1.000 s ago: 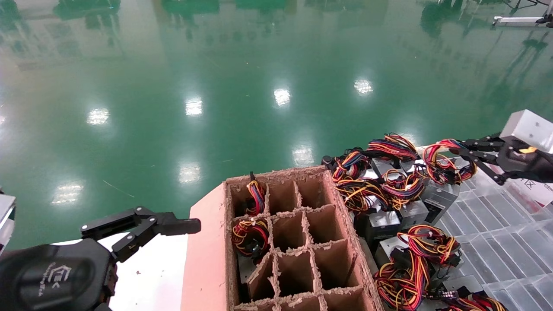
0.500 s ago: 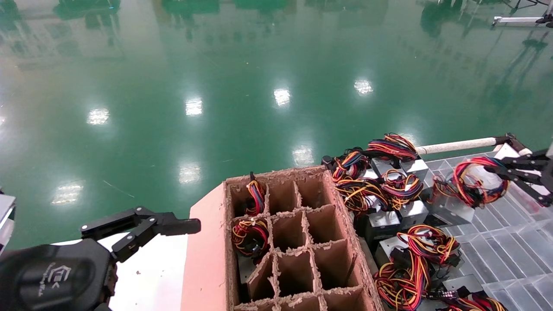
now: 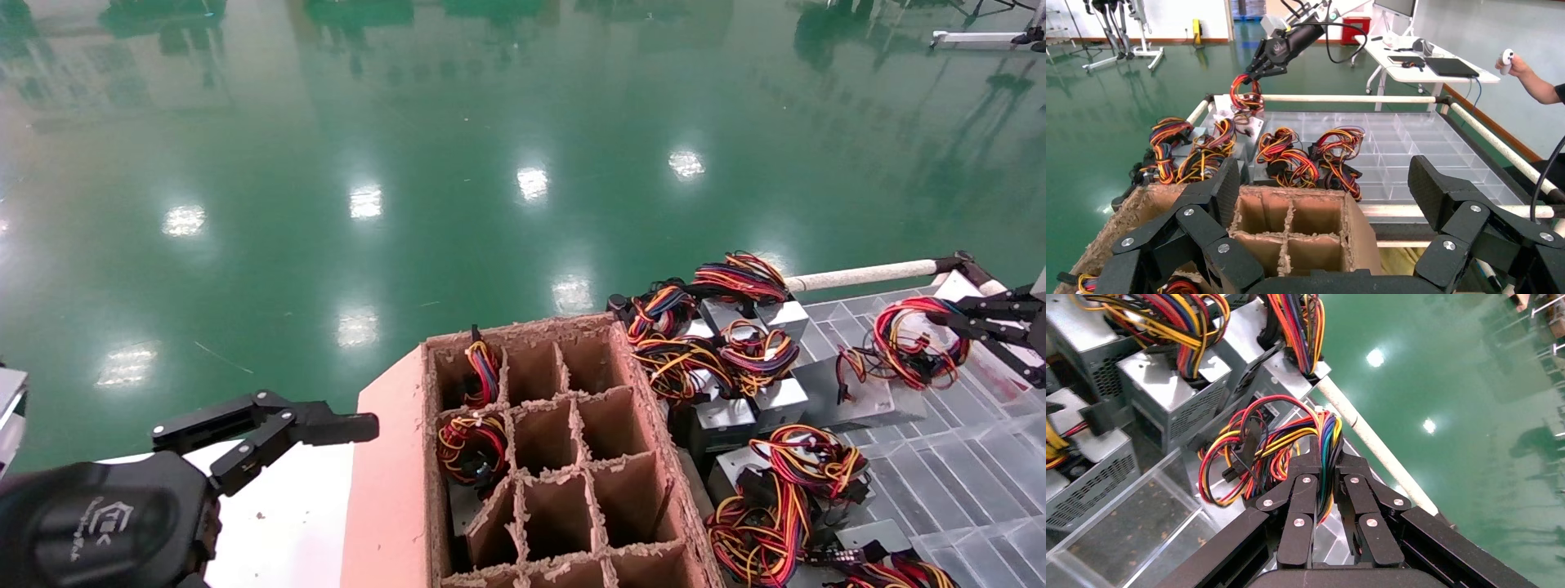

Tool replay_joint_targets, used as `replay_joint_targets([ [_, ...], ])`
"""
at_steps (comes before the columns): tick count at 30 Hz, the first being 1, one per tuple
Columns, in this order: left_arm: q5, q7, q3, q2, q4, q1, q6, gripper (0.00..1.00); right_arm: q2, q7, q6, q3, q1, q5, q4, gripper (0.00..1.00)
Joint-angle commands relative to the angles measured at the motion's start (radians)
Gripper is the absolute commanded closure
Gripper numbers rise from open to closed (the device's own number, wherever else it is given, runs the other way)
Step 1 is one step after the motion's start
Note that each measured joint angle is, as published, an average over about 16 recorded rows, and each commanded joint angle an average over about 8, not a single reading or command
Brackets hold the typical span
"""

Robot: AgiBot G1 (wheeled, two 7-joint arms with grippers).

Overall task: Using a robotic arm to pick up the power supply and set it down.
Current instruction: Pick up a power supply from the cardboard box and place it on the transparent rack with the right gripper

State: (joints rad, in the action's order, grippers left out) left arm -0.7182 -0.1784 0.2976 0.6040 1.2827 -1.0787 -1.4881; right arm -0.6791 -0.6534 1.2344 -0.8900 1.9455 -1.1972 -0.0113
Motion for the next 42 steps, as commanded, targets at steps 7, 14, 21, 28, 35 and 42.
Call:
replay_joint_targets([
  [7,0.000,0.000,0.000,0.000,0.000,0.000,0.000,0.00,-0.022,0.008,-0.034,-0.003,0.007,-0.004,0.008,1.00],
  [14,0.001,0.000,0.001,0.000,0.000,0.000,0.000,0.00,-0.050,0.010,-0.079,-0.013,0.024,-0.018,0.018,1.00],
  [21,0.001,0.001,0.001,0.000,0.000,0.000,0.001,0.00,-0.064,0.012,-0.128,-0.027,0.040,-0.039,0.016,1.00],
  [28,0.001,0.001,0.002,-0.001,0.000,0.000,0.001,0.00,-0.080,0.020,-0.141,-0.036,0.037,-0.052,0.011,1.00],
  [35,0.001,0.001,0.002,-0.001,0.000,0.000,0.001,0.00,-0.105,0.030,-0.132,-0.035,0.020,-0.051,0.010,1.00],
  [42,0.002,0.001,0.002,-0.001,0.000,0.000,0.001,0.00,-0.131,0.049,-0.100,-0.040,0.014,-0.057,0.012,0.57],
])
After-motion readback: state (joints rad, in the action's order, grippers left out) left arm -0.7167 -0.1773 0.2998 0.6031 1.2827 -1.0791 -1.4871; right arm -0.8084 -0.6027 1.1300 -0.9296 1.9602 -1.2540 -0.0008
